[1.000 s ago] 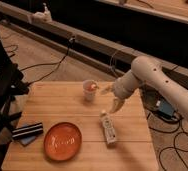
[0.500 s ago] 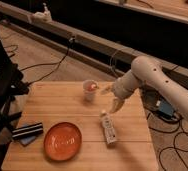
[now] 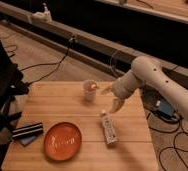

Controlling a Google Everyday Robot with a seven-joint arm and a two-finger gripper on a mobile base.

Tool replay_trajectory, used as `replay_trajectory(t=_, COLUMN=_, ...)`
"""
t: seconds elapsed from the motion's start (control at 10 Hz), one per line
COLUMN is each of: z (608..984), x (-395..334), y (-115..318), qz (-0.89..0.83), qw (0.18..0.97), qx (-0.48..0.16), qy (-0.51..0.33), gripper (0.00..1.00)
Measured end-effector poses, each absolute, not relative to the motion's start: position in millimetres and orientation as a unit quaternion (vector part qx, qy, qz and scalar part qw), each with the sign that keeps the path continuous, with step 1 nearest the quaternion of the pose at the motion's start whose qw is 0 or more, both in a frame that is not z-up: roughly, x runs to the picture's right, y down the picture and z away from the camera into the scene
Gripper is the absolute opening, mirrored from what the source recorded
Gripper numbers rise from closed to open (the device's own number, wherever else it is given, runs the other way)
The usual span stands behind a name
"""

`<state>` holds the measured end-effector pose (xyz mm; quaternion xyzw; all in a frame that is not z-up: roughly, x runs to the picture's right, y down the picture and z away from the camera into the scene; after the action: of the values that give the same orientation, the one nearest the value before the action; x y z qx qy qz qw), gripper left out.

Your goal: Pick up the ceramic bowl

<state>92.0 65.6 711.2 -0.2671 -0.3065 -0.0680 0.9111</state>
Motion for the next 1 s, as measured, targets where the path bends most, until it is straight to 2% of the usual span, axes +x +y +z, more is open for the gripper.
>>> replay_trajectory(t=0.8, z=711.1, x=92.0, y=65.2, qz=-0.069, qw=0.911, qx=-0.266, qy=-0.307, gripper=0.68)
replay_trajectory(t=1.0, z=705.0, x=86.2, y=62.0, qz=-0.116, qw=0.906, qx=-0.265, qy=-0.307, gripper=0.68)
